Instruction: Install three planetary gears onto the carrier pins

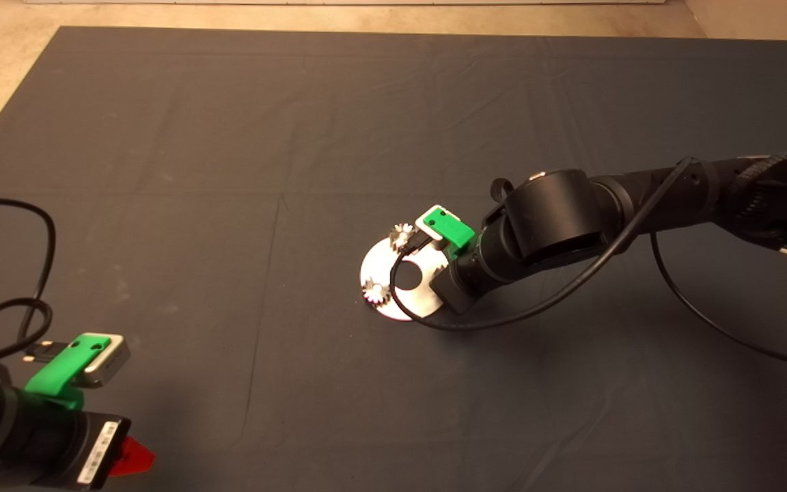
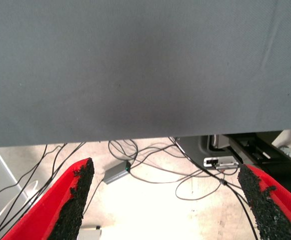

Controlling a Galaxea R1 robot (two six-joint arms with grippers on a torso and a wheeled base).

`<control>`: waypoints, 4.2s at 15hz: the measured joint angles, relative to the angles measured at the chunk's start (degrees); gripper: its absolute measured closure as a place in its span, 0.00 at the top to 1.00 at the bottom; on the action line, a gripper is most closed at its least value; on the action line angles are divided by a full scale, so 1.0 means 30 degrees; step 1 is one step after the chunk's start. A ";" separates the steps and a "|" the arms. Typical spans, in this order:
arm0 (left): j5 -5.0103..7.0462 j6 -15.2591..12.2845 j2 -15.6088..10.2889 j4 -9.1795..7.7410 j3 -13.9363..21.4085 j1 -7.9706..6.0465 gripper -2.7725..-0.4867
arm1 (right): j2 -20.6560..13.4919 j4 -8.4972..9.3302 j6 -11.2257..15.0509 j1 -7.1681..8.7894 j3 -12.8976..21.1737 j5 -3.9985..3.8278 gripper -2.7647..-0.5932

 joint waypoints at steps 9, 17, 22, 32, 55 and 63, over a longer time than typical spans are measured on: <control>-0.0005 0.0000 -0.0215 0.0012 0.0000 0.0093 0.68 | 0.0008 -0.0008 0.0008 -0.0008 -0.0024 0.0016 0.16; -0.0008 0.0016 -0.0268 0.0008 0.0000 0.0102 0.68 | 0.0268 -0.0028 0.0024 -0.0065 -0.0504 0.0097 0.16; -0.0008 0.0053 -0.0276 0.0008 0.0000 0.0102 0.68 | 0.0431 -0.0028 0.0024 -0.0175 -0.0715 -0.0081 0.16; -0.0008 0.0053 -0.0276 0.0008 0.0000 0.0102 0.68 | 0.0431 -0.0102 0.0024 -0.0321 -0.0752 0.0008 0.26; 0.0028 -0.2998 0.1352 0.0008 0.0061 0.1806 1.00 | -1.4655 0.2710 1.0188 -0.2934 1.0496 -0.0020 0.59; -0.0021 -0.6263 0.4649 0.0008 0.0073 0.1894 1.00 | -1.2165 0.6572 1.3901 -0.0218 1.0833 0.0073 0.71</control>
